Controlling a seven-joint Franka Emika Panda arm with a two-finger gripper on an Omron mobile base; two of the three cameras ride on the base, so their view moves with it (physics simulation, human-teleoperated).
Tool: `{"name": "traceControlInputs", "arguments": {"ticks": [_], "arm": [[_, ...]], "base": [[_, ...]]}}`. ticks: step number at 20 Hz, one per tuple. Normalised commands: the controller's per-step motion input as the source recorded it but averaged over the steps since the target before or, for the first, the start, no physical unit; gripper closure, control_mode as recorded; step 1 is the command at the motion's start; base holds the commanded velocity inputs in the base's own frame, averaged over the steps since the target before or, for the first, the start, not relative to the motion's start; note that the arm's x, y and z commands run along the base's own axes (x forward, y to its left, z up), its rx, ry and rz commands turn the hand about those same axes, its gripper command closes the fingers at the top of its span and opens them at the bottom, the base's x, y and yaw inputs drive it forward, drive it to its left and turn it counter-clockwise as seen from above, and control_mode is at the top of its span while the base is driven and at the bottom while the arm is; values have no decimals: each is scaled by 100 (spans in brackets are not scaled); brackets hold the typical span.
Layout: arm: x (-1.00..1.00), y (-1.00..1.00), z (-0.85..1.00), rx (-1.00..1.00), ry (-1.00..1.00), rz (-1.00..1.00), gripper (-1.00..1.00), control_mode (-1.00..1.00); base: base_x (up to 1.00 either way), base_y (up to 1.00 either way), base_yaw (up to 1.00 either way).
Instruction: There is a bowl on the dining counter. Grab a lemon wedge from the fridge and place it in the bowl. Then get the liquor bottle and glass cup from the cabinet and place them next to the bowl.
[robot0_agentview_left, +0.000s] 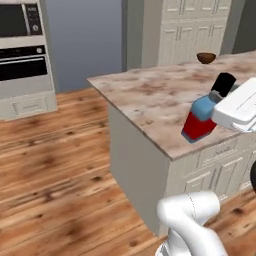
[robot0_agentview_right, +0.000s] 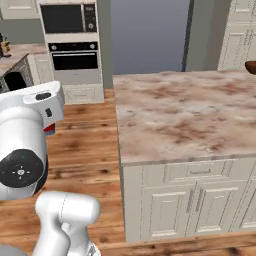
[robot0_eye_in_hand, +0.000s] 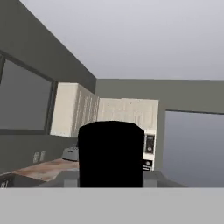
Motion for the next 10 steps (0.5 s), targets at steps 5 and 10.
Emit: {"name": "traceControlInputs", "arguments": {"ticks": [5,10], "arm": [[0,0,0,0,0,0,100,100],[0,0,0,0,0,0,100,100]], "base": [[82,87,-52],[64,100,-48]]}}
